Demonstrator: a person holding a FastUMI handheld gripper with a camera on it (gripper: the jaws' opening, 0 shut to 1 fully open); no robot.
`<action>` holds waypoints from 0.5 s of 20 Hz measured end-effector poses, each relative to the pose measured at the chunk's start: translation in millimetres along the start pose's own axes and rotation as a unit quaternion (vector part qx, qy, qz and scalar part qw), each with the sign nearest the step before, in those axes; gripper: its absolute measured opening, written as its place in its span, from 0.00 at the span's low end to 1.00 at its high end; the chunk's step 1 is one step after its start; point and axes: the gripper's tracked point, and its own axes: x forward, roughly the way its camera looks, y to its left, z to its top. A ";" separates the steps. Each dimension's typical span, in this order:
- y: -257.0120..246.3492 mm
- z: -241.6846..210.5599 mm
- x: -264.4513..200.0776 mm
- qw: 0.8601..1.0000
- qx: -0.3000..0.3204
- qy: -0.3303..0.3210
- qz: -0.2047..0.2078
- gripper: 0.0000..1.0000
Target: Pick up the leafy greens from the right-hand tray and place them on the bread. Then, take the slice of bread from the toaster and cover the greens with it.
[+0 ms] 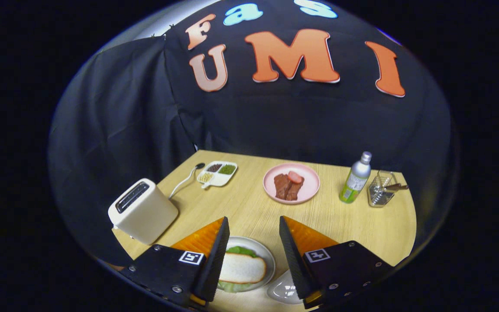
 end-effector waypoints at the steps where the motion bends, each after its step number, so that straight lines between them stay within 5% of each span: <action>1: 2.2 17.8 -7.7 1.000 -0.003 -0.024 -0.004 0.71; 10: 10.6 132.6 -82.5 0.978 -0.041 -0.196 -0.063 0.87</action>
